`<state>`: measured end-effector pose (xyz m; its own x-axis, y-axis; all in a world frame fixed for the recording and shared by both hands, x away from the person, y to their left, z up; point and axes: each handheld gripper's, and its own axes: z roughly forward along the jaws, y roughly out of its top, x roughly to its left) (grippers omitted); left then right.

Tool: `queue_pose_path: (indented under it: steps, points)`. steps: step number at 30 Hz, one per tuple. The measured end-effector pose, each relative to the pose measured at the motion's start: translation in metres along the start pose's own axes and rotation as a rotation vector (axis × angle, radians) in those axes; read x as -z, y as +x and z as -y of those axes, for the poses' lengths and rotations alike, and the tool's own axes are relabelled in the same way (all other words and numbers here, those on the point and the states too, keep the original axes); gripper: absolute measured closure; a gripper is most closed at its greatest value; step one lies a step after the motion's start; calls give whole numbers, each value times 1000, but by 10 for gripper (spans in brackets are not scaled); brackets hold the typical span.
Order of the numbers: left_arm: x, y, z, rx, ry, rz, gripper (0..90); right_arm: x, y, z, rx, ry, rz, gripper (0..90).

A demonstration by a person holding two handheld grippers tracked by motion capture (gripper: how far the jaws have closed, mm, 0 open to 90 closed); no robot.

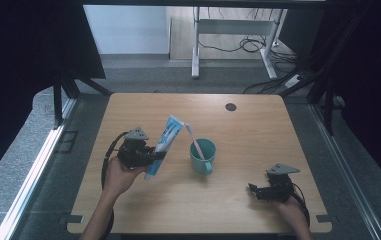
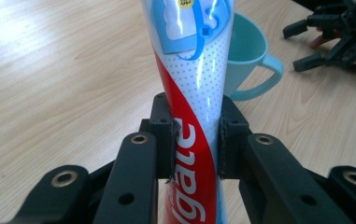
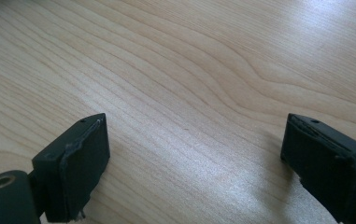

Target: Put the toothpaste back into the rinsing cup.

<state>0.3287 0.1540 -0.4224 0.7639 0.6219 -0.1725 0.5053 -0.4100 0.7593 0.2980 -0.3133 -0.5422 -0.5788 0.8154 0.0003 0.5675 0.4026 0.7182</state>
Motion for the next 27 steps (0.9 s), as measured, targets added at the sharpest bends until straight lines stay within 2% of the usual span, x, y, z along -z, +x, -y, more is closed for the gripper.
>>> queue_pose_path:
  steps: [11,27]
  points:
    - [-6,-8,-18,-13,-66,14,729,0,0,0,0,0,1,75]
    - [-23,-17,-39,-32,-103,16,729,0,0,0,2,1,0,75]
